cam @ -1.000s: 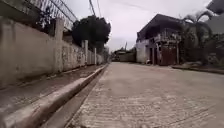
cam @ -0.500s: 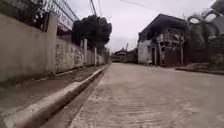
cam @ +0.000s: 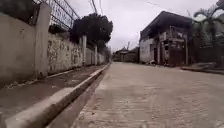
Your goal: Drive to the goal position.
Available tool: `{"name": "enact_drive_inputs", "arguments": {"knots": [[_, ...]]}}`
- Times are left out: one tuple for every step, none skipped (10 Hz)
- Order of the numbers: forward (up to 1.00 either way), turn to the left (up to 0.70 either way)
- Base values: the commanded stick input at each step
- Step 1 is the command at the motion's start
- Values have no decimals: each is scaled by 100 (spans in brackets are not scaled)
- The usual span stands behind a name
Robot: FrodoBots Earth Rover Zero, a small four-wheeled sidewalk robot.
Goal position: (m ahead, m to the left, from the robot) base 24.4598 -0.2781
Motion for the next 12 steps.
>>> {"name": "enact_drive_inputs", "arguments": {"knots": [[100,0],[100,0],[100,0],[100,0],[100,0],[100,0],[100,0],[100,0],[100,0],[100,0],[100,0],[100,0]]}}
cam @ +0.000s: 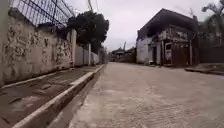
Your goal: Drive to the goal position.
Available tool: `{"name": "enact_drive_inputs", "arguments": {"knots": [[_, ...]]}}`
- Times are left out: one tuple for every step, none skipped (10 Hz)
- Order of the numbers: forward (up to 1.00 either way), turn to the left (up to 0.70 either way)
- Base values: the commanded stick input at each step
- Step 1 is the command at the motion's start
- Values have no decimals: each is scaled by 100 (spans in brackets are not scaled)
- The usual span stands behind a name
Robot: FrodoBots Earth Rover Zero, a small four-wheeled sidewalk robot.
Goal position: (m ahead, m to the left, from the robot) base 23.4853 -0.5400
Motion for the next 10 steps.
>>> {"name": "enact_drive_inputs", "arguments": {"knots": [[100,0],[100,0],[100,0],[100,0],[100,0],[100,0],[100,0],[100,0],[100,0],[100,0]]}}
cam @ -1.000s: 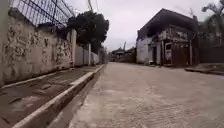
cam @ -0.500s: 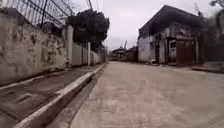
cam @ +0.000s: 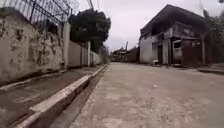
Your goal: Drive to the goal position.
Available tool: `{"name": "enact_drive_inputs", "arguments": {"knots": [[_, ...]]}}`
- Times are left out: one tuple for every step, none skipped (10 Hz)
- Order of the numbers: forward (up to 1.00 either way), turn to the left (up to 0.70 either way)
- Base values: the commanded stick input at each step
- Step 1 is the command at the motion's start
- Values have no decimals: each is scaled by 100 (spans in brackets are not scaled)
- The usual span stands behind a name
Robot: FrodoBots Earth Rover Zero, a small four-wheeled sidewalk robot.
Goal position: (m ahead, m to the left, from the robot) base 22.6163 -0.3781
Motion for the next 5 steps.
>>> {"name": "enact_drive_inputs", "arguments": {"knots": [[100,0],[100,-2],[100,-40],[100,-40],[100,-40]]}}
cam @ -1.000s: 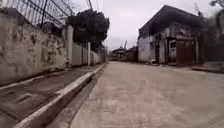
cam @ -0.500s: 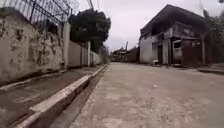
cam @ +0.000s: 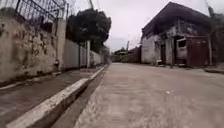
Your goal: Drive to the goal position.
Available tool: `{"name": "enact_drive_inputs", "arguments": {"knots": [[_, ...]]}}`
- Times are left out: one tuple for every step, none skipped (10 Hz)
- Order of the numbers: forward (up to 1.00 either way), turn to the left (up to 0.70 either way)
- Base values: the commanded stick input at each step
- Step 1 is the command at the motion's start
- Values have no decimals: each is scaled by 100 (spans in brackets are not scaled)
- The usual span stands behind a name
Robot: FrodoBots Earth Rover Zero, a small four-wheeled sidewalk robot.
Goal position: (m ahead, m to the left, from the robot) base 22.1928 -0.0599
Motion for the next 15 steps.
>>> {"name": "enact_drive_inputs", "arguments": {"knots": [[100,-39],[100,0],[100,0],[100,0],[100,0],[100,0],[100,0],[100,0],[100,0],[100,0],[100,1],[100,3],[100,3],[100,3],[100,4]]}}
